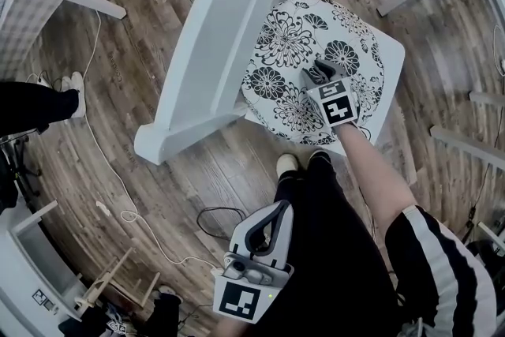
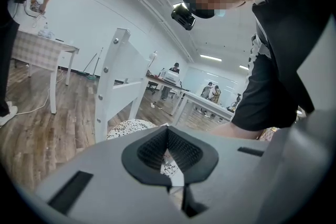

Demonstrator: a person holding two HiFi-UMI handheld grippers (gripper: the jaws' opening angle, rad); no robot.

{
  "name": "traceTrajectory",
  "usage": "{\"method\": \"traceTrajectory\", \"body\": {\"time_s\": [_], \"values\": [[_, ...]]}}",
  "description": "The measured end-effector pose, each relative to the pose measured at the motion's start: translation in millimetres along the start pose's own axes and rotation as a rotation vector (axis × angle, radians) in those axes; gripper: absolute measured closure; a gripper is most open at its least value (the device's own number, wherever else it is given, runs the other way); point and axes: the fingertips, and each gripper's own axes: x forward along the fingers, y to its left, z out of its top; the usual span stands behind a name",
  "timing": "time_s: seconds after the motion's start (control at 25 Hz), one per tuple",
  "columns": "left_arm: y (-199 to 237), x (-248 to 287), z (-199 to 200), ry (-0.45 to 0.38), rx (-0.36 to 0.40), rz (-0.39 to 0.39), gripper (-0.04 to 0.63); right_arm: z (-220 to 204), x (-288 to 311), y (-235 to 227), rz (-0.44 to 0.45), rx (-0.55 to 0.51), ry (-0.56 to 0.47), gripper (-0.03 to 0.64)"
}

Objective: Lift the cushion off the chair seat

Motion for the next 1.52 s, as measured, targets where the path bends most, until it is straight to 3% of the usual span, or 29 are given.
{"method": "traceTrajectory", "body": {"time_s": [0.6, 1.24, 1.52], "values": [[3.4, -0.6, 2.3, -0.006, 0.003, 0.001, 0.595, -1.6, 6.7, -1.7, -0.006, 0.007, 0.003, 0.480], [-0.4, -6.3, 0.8, 0.012, 0.012, -0.019, 0.595, -3.9, 3.1, -1.0, -0.031, 0.035, 0.007, 0.574], [7.2, -11.0, 4.2, 0.011, 0.017, -0.007, 0.595, -0.1, -0.4, 1.3, -0.032, 0.020, 0.017, 0.583]]}}
